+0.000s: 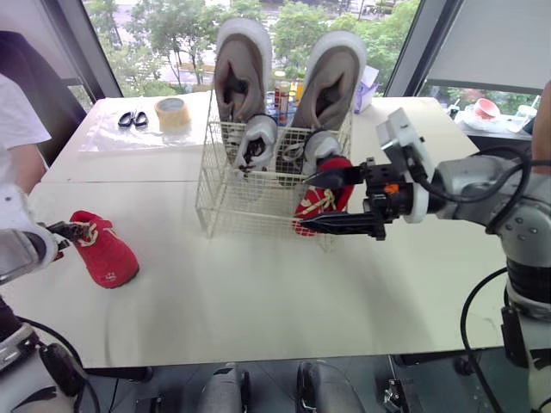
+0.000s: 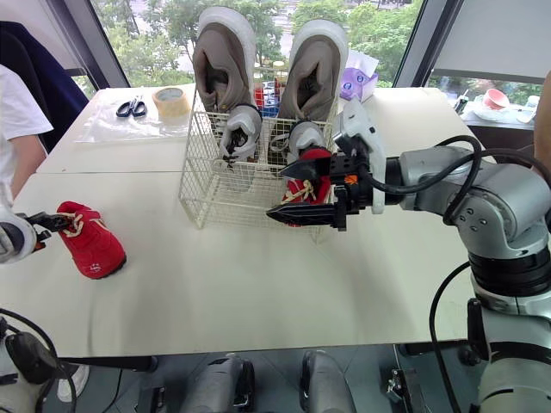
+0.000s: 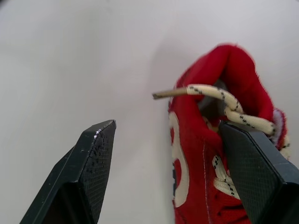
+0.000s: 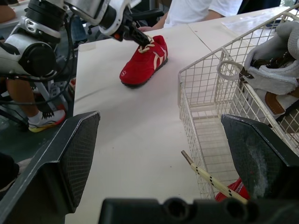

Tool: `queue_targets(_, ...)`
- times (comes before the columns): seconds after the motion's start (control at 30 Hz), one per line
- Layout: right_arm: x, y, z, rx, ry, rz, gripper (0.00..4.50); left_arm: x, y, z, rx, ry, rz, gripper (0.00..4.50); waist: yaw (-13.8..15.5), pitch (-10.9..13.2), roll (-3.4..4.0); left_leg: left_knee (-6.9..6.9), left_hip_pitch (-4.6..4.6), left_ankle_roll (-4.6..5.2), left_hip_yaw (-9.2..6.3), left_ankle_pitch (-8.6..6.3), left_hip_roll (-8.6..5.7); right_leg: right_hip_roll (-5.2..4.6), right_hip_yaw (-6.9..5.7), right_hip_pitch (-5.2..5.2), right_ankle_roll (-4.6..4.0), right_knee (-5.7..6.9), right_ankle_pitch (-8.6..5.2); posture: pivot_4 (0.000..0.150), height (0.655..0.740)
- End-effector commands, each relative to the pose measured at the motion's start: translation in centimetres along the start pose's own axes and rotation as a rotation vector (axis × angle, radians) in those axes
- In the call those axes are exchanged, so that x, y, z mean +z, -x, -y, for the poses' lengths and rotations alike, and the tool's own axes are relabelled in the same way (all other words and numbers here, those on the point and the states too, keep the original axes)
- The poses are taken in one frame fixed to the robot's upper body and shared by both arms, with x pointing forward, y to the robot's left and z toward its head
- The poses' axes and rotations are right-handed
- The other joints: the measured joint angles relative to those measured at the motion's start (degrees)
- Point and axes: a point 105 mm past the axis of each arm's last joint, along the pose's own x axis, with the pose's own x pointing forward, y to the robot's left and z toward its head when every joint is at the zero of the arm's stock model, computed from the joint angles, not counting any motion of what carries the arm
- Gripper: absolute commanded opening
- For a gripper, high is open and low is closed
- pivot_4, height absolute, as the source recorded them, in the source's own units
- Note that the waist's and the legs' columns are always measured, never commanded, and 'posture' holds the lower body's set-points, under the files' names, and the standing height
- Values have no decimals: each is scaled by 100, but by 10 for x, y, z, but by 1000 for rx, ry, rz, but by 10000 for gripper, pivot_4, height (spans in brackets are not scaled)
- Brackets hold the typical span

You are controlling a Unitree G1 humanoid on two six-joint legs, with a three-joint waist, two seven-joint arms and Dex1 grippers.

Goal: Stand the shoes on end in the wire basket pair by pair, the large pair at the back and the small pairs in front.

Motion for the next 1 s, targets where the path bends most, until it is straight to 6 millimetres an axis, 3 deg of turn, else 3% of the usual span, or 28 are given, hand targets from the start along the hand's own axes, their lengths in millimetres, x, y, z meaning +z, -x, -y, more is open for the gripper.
queue_targets(0.03,8,1,-2,-15,47,27,45000,-1,-10,-4,22,21,-30,35672,-1,0,0,0,0,0,0,0,0,1,0,-1,0,0,0,1500,7400)
queue_targets(0.13,8,3,-2,-34,47,31,45000,-3,-18,-2,29,10,-45,26201,-1,0,0,0,3,0,2,0,1,1,0,0,0,3,0,1500,7400)
queue_targets(0.3,6,6,-2,-55,35,30,45000,1,-15,4,0,4,-36,1678,-6,0,0,0,9,-1,2,0,1,0,1,5,0,4,0,1500,7400)
queue_targets(0.33,6,6,-2,-57,34,30,45000,2,-14,5,-3,4,-32,424,-6,0,0,0,9,-1,1,0,2,0,1,5,0,4,0,1500,7400)
queue_targets(0.43,5,6,-1,-60,28,29,45000,6,-9,6,-14,22,-13,424,-4,0,0,-1,11,-1,1,1,3,1,1,7,0,6,0,1500,7400)
queue_targets(0.53,3,6,-1,-60,33,14,45000,35,17,36,-184,-54,180,424,0,4,-20,0,9,-1,1,1,2,0,2,6,0,5,0,1500,7400)
queue_targets(0.63,8,7,-2,-46,25,33,45000,73,96,105,-539,-207,657,424,19,0,-40,1,2,-5,-5,2,2,-7,-2,6,-1,0,0,1500,7400)
queue_targets(0.7,10,8,-3,-38,16,44,45000,66,135,143,-759,-238,783,424,18,-1,-42,1,-5,-30,-6,15,-7,-35,1,6,-2,-7,1,1500,7400)
queue_targets(0.87,8,7,-2,-45,5,30,45000,52,182,198,-977,-296,972,424,-24,-2,-36,0,26,4,3,-1,-27,-49,9,38,0,-11,2,1500,7400)
queue_targets(1.0,11,4,-3,-38,8,25,45000,45,188,219,-1072,-223,1037,424,-4,-2,-36,-2,42,9,-1,-2,-13,-13,7,50,-1,-6,1,1500,7400)
